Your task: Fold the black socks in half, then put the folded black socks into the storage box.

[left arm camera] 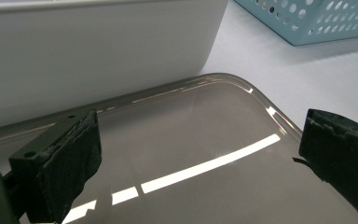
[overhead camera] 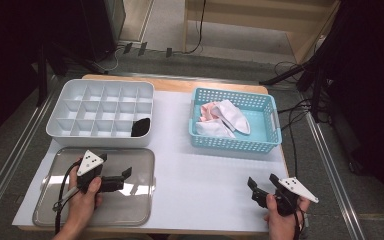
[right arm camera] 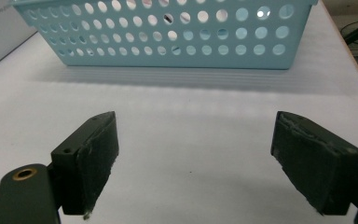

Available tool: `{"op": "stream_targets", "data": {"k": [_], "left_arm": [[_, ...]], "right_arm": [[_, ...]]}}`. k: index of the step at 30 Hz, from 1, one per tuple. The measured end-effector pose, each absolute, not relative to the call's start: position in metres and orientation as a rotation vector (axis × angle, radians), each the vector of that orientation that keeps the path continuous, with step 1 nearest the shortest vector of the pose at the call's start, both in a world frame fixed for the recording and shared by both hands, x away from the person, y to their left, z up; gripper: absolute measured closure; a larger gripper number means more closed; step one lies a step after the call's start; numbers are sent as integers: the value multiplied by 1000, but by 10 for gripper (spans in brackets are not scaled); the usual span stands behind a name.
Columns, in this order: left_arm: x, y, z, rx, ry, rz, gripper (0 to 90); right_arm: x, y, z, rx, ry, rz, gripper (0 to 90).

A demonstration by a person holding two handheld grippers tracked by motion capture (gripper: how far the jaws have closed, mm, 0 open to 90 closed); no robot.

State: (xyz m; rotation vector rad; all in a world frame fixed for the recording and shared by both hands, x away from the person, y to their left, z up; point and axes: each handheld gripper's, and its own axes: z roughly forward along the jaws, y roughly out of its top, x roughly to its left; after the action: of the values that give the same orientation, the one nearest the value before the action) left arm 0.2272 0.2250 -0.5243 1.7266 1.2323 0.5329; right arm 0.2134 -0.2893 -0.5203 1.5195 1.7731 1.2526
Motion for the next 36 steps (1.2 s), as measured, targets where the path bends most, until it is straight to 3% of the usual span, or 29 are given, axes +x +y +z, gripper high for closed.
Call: {"op": "stream_targets", "data": {"k": [13,24,36], "left_arm": [[227,225,-525,1719,1226,526,0],[227,226,-525,1721,1224,512,0],[228,226,-526,1723,1223,505,0]], "right_arm": [[216,-283,-470,1548,1723,1262,152],[256,-255,-439,1498,1769,1292,171],[305,-220,-426,1463,1828,1267,227]]}}
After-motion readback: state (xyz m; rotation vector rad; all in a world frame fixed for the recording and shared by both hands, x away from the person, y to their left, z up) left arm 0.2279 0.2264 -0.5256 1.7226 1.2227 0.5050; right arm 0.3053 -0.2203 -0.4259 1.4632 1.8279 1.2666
